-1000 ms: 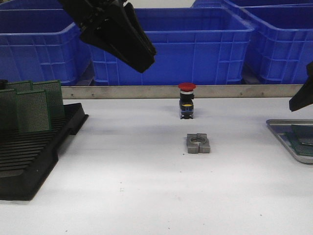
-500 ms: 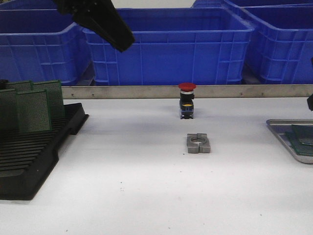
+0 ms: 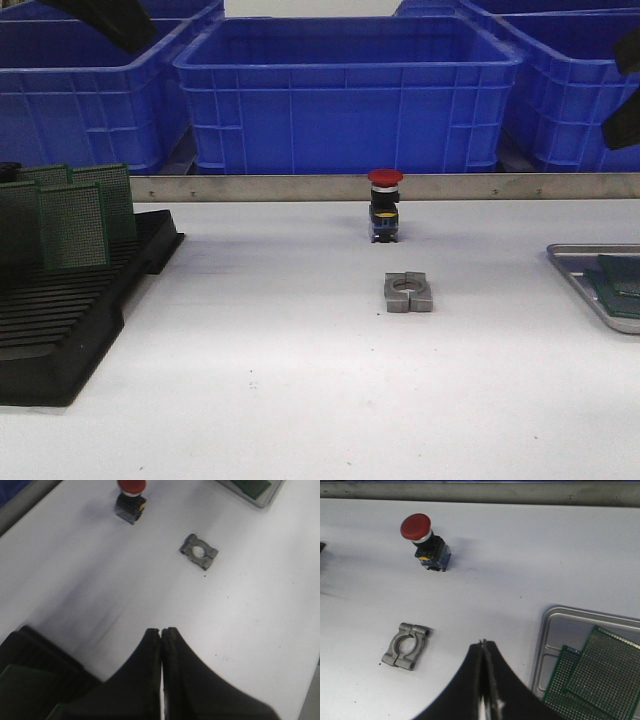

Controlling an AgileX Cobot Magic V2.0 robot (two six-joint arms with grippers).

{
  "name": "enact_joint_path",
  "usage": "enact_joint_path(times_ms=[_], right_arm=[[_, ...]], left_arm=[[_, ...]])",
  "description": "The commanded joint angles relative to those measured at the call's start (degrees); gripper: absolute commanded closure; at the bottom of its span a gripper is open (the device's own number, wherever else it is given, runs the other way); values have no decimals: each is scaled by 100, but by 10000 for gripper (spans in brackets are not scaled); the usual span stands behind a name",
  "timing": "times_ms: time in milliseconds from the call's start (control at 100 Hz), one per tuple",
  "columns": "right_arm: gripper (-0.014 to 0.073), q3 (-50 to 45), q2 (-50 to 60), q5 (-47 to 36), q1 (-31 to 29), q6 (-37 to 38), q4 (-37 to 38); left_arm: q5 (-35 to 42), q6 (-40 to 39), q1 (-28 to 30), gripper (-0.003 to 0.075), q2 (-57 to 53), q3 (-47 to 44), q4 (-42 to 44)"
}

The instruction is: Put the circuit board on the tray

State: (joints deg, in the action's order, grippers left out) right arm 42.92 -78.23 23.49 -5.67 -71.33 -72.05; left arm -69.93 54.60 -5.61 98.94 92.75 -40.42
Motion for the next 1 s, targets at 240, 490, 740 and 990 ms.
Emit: enact_joint_path(times_ms=[240,490,740,990], right_arm=[[654,-675,1578,-1614,936,-65,-93],[654,-1116,2837,-1906,1080,-87,-88],[654,-1587,4030,-1894,1080,-101,-89],[654,-2182,5170,-1705,1080,-106,-89]], left_arm=[[1588,-978,208,741,-1640,-673,344],[3511,-988,196,741,-3292,-2408,261],[4836,-988,196,741,-4779,-4169,47],[5600,-988,196,741,-6358,-5739,1]])
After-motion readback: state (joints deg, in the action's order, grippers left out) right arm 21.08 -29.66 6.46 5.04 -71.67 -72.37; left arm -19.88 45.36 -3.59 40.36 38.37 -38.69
